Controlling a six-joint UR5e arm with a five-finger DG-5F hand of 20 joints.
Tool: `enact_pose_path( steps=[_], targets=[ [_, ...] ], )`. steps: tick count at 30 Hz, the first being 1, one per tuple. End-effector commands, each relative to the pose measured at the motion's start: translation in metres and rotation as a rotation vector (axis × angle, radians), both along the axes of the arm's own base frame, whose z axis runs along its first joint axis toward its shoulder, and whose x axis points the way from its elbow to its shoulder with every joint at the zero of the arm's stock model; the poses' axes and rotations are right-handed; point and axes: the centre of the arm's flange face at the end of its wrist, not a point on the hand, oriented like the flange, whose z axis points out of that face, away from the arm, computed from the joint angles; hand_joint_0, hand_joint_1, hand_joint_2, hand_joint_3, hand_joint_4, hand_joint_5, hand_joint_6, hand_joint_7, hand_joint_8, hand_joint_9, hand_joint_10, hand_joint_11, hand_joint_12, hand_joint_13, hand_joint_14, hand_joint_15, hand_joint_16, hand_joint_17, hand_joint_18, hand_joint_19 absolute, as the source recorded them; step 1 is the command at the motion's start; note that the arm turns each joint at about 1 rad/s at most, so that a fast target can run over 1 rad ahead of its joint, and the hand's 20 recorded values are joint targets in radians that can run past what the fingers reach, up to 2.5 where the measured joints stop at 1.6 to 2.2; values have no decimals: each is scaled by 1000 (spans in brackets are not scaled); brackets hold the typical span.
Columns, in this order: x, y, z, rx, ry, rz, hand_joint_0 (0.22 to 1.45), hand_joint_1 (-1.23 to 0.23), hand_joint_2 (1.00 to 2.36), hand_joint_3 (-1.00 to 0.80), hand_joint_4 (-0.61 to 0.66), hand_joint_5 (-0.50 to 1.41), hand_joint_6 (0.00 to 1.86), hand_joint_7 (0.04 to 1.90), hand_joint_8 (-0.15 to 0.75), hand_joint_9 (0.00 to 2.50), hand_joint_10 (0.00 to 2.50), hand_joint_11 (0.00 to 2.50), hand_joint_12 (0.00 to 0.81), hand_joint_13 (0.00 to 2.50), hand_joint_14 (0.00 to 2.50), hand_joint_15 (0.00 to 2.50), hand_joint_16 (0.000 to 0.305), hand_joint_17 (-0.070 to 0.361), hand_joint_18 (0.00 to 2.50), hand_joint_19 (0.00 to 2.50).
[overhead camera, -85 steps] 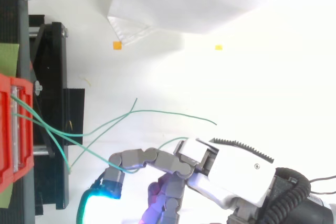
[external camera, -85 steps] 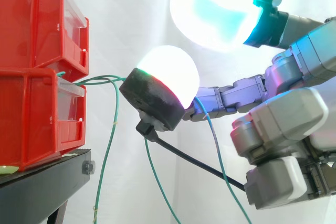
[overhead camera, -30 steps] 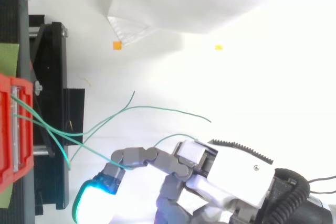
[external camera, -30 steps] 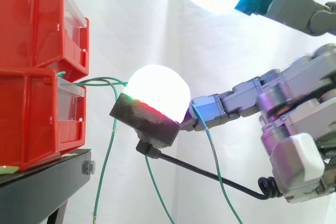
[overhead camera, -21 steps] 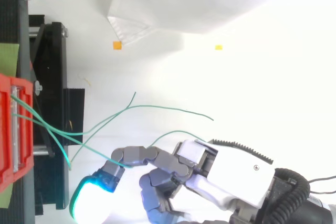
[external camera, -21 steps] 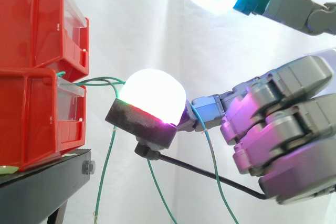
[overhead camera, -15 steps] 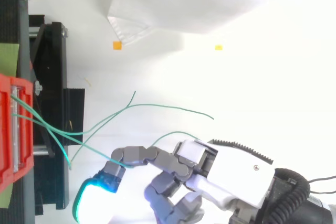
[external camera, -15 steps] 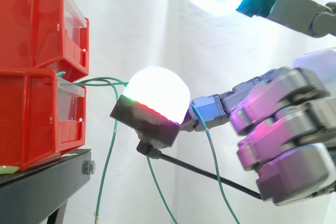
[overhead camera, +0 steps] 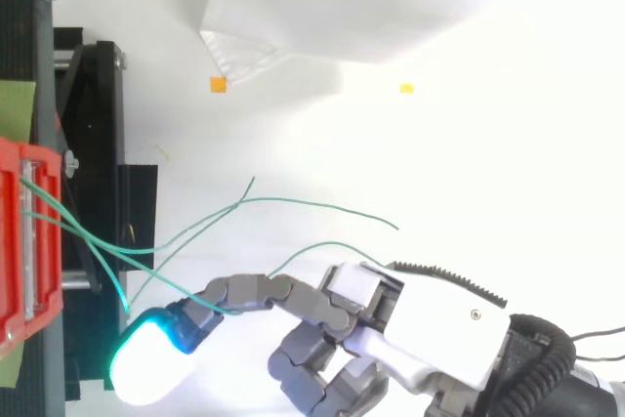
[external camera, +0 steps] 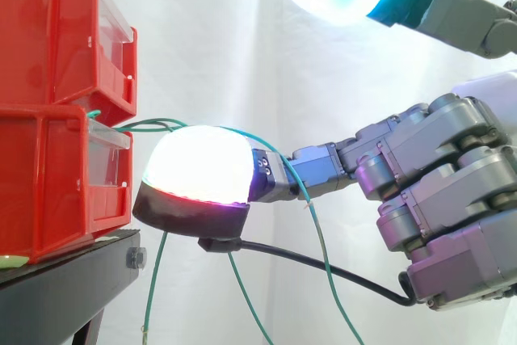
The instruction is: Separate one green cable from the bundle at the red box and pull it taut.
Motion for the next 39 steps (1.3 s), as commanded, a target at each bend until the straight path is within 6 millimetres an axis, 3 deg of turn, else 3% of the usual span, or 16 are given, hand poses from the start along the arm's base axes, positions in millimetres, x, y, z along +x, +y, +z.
enact_pose_path(
  steps=[1, 5, 10, 16, 18, 19, 21, 22, 23, 24, 25, 29, 35, 37, 38, 39],
  targets=[
    [0, 1, 0, 0, 0, 1, 474, -950, 1000, -500, 250, -42, 502, 719, 306, 1514, 2500, 2083, 347, 1243, 2500, 1495, 62, 139, 1453, 1256],
    [0, 0, 0, 0, 0, 0, 483, -951, 1000, -500, 162, 22, 504, 855, 258, 1493, 2500, 1966, 327, 1188, 2500, 1469, 59, 133, 1355, 1261],
    [0, 0, 0, 0, 0, 0, 483, -891, 1000, -500, 165, 52, 504, 908, 184, 1430, 2500, 1889, 317, 1100, 2500, 1430, 57, 129, 1215, 1244],
    [0, 0, 0, 1, -1, -1, 466, -810, 1000, -500, 149, 77, 505, 1041, 143, 1332, 2500, 1730, 322, 1010, 2500, 1272, 56, 125, 1048, 1047],
    [0, 0, 0, 0, 0, 0, 464, -789, 1000, -500, 126, 80, 505, 1067, 154, 1340, 2500, 1720, 324, 1014, 2500, 1249, 56, 125, 1019, 1011],
    [0, 0, 0, 0, 0, 0, 455, -752, 1000, -500, 145, 64, 505, 1024, 209, 1292, 2500, 1704, 353, 1010, 2500, 1202, 57, 128, 992, 996],
    [0, -1, 0, 1, -1, -2, 441, -708, 1000, -500, 212, 17, 505, 944, 293, 1177, 2500, 1439, 382, 906, 2500, 1080, 59, 133, 972, 1041],
    [0, -1, 0, 0, 0, -2, 438, -698, 1000, -500, 238, -26, 504, 858, 337, 1129, 2500, 1251, 391, 934, 2266, 1036, 59, 133, 996, 1084],
    [0, -1, 0, 1, -1, -2, 434, -702, 1000, -500, 233, -101, 502, 743, 362, 1153, 1469, 1244, 393, 1037, 1175, 1184, 61, 136, 1013, 1198],
    [0, -1, 0, 1, -1, -2, 432, -701, 1000, -500, 226, -110, 503, 732, 368, 1158, 1267, 1249, 398, 1064, 966, 1237, 60, 136, 1024, 1248],
    [0, -2, 0, 1, 0, -2, 429, -699, 1000, -500, 190, -162, 502, 693, 375, 1080, 2, 1393, 406, 1072, 4, 1358, 61, 138, 1043, 1319],
    [0, -1, 0, 1, -1, -2, 425, -710, 1000, -500, 114, -271, 501, 631, 336, 639, 14, 625, 416, 778, 20, 823, 63, 142, 938, 1153],
    [0, -1, 0, 1, -1, -2, 423, -727, 1000, -500, 45, -300, 501, 579, 325, 405, 8, 328, 390, 550, 16, 597, 56, 127, 740, 1067],
    [0, -1, 0, 1, -1, -2, 423, -728, 1000, -500, 199, -248, 501, 631, 327, 367, 8, 336, 374, 441, 16, 586, 53, 120, 620, 1074],
    [0, -1, 0, 1, -1, -2, 426, -729, 1000, -500, 359, -147, 503, 827, 323, 422, 10, 360, 361, 405, 16, 590, 51, 116, 565, 1081],
    [0, -1, 0, 1, -1, -2, 429, -728, 1000, -500, 397, -99, 504, 964, 313, 511, 11, 387, 358, 395, 16, 590, 50, 113, 540, 1083]
  ],
)
